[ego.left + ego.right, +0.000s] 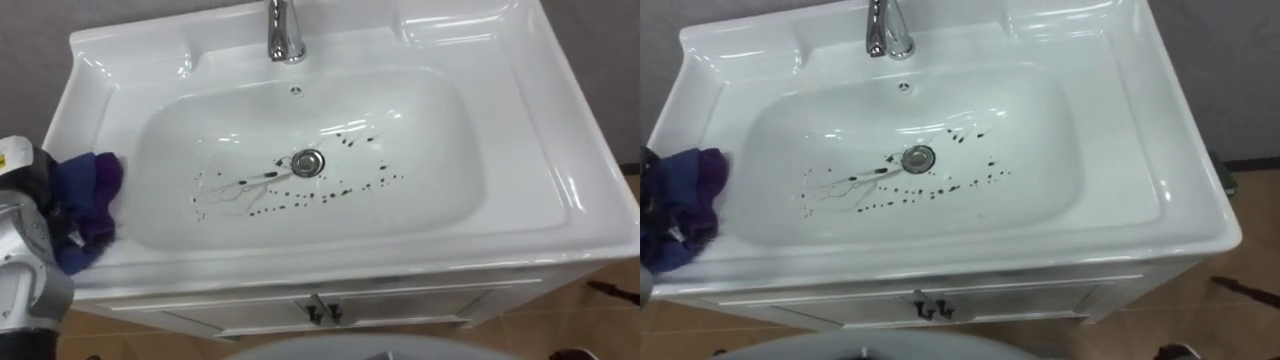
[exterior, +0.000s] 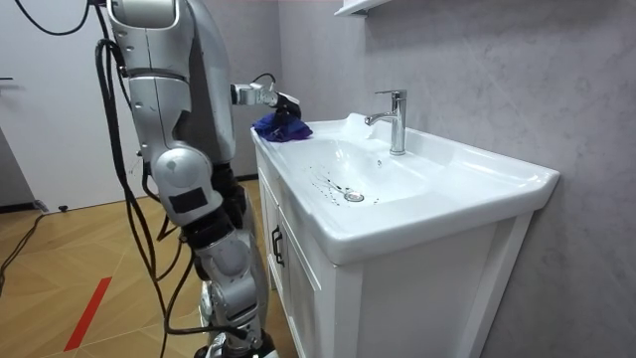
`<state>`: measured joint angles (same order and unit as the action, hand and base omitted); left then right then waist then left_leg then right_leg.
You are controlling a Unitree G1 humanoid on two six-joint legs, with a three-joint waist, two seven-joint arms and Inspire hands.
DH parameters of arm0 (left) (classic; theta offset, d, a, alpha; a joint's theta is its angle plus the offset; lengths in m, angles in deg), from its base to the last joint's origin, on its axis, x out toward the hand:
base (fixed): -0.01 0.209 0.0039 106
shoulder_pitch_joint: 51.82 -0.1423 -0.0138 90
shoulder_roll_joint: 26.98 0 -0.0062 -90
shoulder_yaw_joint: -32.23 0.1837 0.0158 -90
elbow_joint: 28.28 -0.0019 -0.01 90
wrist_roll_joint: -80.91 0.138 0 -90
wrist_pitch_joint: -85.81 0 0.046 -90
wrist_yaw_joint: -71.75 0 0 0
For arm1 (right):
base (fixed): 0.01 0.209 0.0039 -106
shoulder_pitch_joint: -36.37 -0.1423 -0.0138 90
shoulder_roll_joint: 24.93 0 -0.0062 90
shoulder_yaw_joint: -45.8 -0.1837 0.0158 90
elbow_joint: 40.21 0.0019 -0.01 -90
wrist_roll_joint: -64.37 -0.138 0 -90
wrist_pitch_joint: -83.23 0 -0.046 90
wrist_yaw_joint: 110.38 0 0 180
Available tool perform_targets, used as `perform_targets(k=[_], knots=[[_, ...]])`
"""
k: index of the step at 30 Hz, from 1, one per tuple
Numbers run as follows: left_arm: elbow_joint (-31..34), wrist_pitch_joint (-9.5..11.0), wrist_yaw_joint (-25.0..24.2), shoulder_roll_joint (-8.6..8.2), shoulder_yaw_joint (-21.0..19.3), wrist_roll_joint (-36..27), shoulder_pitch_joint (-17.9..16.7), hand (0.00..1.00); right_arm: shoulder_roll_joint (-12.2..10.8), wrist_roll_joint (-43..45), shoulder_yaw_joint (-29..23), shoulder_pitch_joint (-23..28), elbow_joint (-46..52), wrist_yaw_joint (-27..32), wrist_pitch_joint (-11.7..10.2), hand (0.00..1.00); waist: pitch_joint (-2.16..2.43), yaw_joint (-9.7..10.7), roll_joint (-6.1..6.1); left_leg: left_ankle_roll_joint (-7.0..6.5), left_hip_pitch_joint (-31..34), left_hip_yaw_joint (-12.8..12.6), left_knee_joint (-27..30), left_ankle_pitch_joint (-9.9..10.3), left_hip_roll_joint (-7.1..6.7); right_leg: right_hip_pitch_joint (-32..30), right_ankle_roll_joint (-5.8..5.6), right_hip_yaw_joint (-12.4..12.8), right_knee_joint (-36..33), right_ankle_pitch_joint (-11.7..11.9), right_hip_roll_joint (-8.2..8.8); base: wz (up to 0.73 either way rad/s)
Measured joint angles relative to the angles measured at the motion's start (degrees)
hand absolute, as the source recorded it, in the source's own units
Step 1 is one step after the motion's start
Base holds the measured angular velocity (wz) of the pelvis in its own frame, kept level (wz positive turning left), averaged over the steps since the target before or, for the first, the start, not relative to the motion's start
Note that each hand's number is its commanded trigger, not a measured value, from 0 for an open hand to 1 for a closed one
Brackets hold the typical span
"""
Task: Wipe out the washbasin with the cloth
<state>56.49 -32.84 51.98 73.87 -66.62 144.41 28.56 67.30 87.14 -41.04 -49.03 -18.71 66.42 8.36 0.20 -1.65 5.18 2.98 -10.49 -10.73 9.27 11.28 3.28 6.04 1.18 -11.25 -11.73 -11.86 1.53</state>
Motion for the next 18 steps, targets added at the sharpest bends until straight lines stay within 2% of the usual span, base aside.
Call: perform_targets(k=[3,18], knots=[[-0.51,-1.03,0.66,0.05,0.19,0.88,-0.04,1.00,-0.10,0.00,-0.02,0.01,0.14,0.10,-0.01,0.00,-0.01,0.22,-0.02,0.00,-0.15,-0.31,-0.01,0.00,-0.02,0.00,-0.02,0.24,0.08,-0.01,-0.01,-0.08],[-1.93,-2.08,3.77,-0.90,1.24,2.52,-0.15,1.00,-0.16,-0.01,0.02,0.57,2.14,1.06,0.01,0.00,0.06,0.68,-0.14,0.00,-0.51,-0.27,-0.01,0.00,0.03,0.06,-0.01,0.32,0.29,-0.02,-0.12,0.00]])
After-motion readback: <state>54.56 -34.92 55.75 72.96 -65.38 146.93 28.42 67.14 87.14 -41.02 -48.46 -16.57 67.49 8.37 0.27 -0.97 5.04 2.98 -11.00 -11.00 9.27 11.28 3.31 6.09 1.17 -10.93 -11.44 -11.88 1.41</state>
